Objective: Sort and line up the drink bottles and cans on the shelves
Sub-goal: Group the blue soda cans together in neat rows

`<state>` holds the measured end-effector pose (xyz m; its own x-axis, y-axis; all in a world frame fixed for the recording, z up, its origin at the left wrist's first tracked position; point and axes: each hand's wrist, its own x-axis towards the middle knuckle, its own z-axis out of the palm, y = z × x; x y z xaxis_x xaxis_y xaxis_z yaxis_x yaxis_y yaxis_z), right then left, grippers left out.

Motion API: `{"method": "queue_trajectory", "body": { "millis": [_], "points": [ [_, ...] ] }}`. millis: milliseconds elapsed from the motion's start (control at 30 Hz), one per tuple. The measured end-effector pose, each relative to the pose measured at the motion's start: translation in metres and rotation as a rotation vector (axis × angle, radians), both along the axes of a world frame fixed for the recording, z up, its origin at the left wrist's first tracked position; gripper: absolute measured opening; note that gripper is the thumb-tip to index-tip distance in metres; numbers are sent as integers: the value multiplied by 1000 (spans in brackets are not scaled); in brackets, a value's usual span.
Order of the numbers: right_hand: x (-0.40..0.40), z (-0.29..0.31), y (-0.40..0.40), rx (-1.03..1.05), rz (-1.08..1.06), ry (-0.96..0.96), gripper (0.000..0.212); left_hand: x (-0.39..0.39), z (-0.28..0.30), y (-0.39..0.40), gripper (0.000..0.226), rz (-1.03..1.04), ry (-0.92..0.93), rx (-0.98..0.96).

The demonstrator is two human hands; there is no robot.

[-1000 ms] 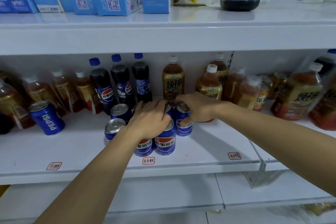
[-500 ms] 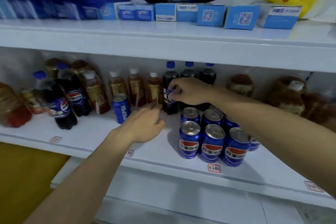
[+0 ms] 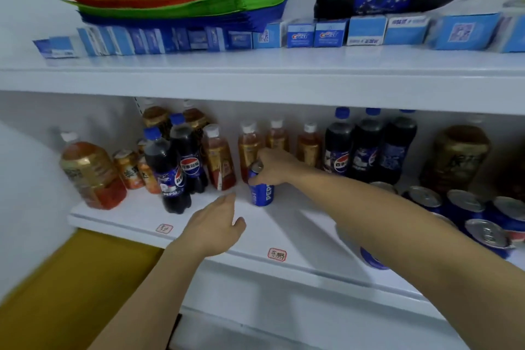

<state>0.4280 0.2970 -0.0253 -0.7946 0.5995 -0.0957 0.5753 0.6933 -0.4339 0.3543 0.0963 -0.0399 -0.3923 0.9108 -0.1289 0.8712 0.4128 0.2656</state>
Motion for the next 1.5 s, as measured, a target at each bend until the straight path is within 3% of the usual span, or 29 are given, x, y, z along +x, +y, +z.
{"method": "queue_trajectory", "body": {
  "millis": [100,167,300,367,433,533,667,733,867,1033,1267,1500],
  "points": [
    [36,25,3,15,58,120,48,0,5,21,66,11,-16,240],
    [76,52,3,-80,104,250,39,10,13,41,66,-64,-165,420],
    [171,100,-2,-336,118,431,52,65,26,85,56,-228,-513,618],
    [210,109,-3,-289,-6,416,52,109,29,105,66,-263,-531,746],
    [244,114,-6,-104,-115,352,48,158,28,118,79,-284,-555,830],
    [299,121,-10,34,-179,305,43,220,28,130,90,-386,-658,813],
    [384,124,-3,-201,-133,355,59,270,27,147,71,-578,-819,630],
    [409,122,5,-168,-157,341,62,296,25,155,66,-556,-836,664],
    [435,127,12,88,-165,222,51,345,20,160,62,-438,-803,699],
    [480,119,33,44,-53,189,52,336,22,173,54,-798,-544,401],
    [491,76,57,14,82,22,58,344,-8,207,44,-436,-34,212],
    [476,35,60,96,270,42,67,344,-10,205,59,-455,87,140]
  ]
}}
